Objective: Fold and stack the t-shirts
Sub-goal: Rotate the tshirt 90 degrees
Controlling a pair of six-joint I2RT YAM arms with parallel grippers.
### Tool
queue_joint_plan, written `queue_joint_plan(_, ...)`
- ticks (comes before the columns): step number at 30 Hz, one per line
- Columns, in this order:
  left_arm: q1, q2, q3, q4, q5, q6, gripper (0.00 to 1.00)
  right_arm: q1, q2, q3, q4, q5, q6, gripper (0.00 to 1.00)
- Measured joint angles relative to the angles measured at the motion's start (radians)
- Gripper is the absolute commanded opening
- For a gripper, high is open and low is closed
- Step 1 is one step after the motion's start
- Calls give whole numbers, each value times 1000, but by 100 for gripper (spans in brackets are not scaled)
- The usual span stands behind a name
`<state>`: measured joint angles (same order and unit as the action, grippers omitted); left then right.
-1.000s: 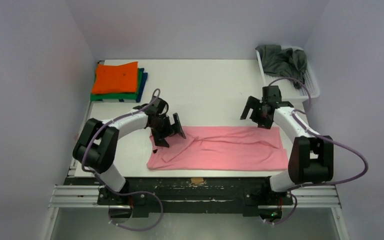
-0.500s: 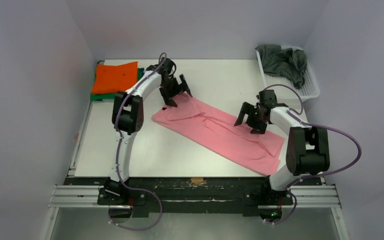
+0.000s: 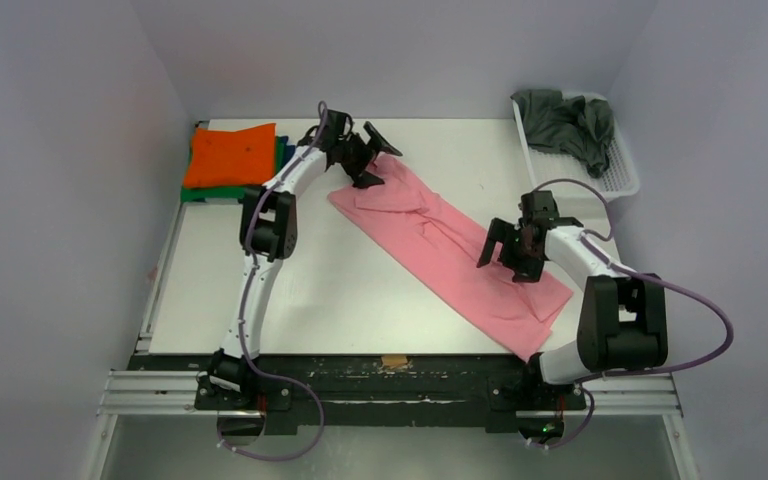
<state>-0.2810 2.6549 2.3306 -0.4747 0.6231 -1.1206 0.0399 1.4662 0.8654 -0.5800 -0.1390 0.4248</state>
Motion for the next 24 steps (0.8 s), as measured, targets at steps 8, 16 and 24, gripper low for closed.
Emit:
queue_joint_plan(8, -4, 79, 94, 135, -55, -117, 100, 49, 0, -58, -17, -5, 1, 93)
queue_joint_plan(16, 0, 151, 200, 219, -200, -197, 100, 238, 11, -53, -16, -38, 11, 94)
queue_joint_plan(24, 39, 169, 237, 255, -368, -158, 100, 461, 212, 134, -41, -204, 6, 95)
